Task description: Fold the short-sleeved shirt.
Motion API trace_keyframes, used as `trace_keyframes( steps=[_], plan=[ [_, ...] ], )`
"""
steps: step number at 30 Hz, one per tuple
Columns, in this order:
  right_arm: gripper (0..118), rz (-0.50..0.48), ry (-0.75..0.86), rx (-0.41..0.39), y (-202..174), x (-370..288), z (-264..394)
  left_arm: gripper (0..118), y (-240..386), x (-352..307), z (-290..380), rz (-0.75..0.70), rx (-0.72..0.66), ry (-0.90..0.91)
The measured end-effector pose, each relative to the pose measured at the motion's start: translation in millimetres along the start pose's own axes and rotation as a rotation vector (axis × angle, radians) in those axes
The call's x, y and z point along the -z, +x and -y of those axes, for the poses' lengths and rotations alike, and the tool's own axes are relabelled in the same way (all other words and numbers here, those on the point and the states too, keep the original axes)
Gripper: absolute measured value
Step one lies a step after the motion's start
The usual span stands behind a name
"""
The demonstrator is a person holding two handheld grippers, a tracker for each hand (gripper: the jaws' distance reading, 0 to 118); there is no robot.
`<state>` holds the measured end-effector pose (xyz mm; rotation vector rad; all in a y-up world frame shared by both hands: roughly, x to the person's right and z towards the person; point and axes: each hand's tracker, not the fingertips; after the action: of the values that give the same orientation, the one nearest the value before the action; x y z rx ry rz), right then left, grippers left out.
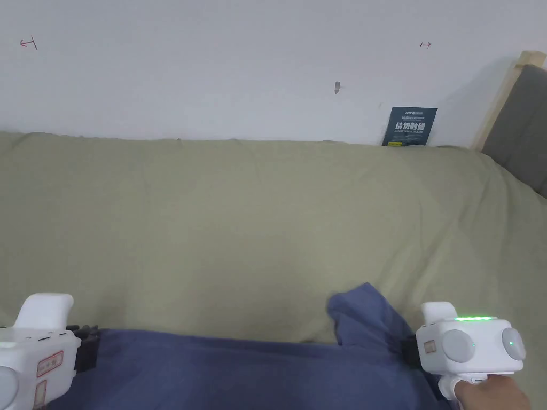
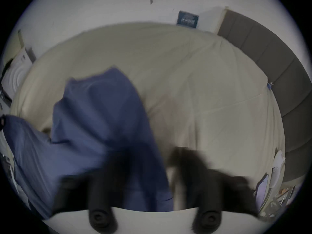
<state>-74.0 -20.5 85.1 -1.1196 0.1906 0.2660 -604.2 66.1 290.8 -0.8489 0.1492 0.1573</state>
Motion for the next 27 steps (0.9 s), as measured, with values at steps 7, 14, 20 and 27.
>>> trace_keyframes(
  steps=[7,14,20,27],
  plan=[
    [0,-0.049,0.219,0.011,4,-59,10,0,-16,10,1,-0.024,-0.016,-0.014],
    [0,-0.133,0.497,-0.056,6,-183,69,0,-20,-94,26,0.016,-0.045,0.107],
    [0,-0.148,0.531,-0.082,-6,-246,174,0,-23,-179,97,0.038,-0.031,0.124],
    [0,-0.116,0.361,0.013,-17,-197,278,0,-27,-150,198,0.029,-0.094,-0.088]
  ],
)
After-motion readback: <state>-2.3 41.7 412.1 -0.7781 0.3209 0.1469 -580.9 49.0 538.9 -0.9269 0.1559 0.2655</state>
